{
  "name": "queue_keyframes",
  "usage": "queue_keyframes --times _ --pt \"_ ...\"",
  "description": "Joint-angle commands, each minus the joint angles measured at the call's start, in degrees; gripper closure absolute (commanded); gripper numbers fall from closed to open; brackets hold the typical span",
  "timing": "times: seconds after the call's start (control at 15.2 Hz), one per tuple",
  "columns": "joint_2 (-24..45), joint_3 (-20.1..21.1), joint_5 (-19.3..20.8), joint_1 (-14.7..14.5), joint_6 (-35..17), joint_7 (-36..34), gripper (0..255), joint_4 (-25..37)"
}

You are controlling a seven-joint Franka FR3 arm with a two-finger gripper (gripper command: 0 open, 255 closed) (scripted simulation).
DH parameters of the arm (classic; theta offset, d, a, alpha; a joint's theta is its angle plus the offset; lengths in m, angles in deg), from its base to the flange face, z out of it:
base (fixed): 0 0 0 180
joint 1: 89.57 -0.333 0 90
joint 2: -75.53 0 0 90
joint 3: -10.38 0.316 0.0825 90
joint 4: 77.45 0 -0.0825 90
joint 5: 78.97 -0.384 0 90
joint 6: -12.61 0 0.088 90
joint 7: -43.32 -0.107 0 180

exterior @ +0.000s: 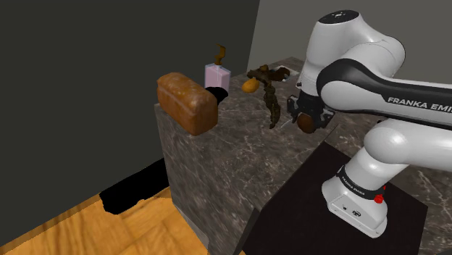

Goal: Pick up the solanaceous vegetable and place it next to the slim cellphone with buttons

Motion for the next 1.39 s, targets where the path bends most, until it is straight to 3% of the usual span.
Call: queue_keyframes --times 0.0,0.66,0.99,1.06,1.12,1.32 --pt "-0.5 -1.2 1.1 0.4 1.6 0.4 255 1.1" --pt "-1.1 -5.7 5.2 2.3 7.9 1.8 255 7.4" --pt "-0.4 -12.3 11.3 6.7 3.3 9.0 255 4.0" --pt "-0.3 -11.0 10.1 5.9 4.3 7.6 255 4.9" --pt "-0.3 -11.0 10.1 5.9 4.3 7.6 0 4.9" --pt "0.7 -7.9 8.6 5.2 -2.0 7.1 0 -0.3"
